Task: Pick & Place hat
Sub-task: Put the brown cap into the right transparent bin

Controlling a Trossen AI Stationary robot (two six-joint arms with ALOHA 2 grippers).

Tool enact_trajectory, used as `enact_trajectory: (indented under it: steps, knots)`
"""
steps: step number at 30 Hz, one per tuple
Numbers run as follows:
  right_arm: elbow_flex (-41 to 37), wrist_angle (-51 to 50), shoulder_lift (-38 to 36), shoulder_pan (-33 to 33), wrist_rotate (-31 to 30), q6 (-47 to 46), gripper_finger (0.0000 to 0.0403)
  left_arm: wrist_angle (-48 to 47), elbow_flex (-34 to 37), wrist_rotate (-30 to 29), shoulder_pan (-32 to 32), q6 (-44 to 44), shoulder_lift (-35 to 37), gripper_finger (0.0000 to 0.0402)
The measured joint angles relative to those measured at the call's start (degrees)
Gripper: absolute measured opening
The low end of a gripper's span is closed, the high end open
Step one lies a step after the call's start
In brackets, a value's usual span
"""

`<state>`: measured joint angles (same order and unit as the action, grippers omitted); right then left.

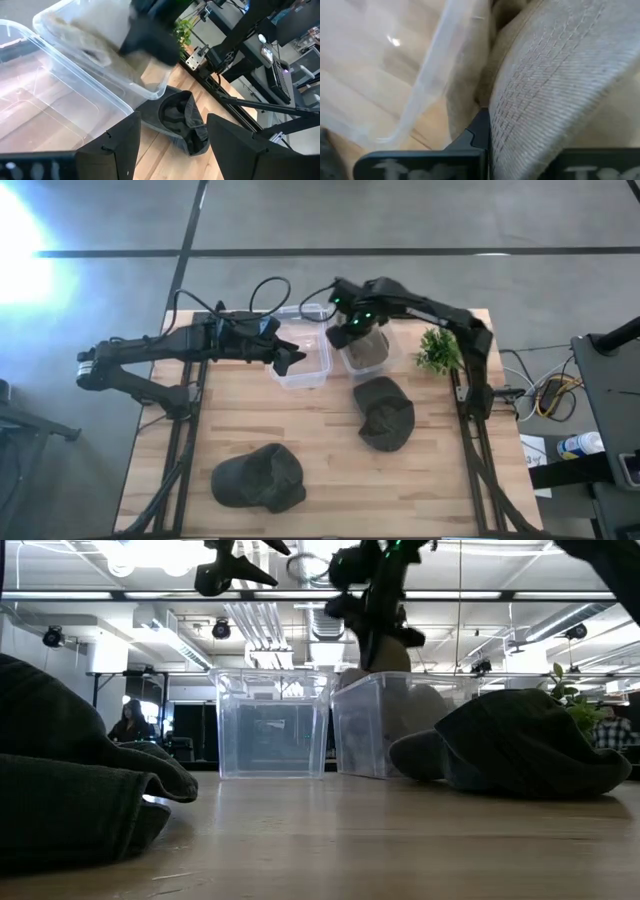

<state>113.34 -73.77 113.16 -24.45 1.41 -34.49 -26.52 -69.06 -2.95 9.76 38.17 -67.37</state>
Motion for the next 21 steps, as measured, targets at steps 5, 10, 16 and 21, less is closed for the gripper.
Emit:
enact_trajectory:
  steps: [5, 10, 16, 21]
  knots:
    - [-0.23, -2.62, 6.16, 0.50, 5.41, 2.55, 0.0013, -0.45, 0.00, 0.03, 0.00, 0.00, 0.21, 0.0220]
    - [-0.26, -3.48, 8.34, 1.34, 5.91, 3.18, 0.0013, -3.13, 0.00, 0.05, 0.00, -0.05, 0.80, 0.0220]
    - [-0.42, 0.33, 8.07, 1.42, 6.26, 5.75, 0.0013, -3.67, 0.00, 0.05, 0.00, -1.09, 1.31, 0.0220]
    - [-1.79, 3.01, 7.93, 2.08, 6.32, 7.92, 0.0015, -3.67, 0.00, 0.61, -0.14, -1.73, 1.88, 0.0220]
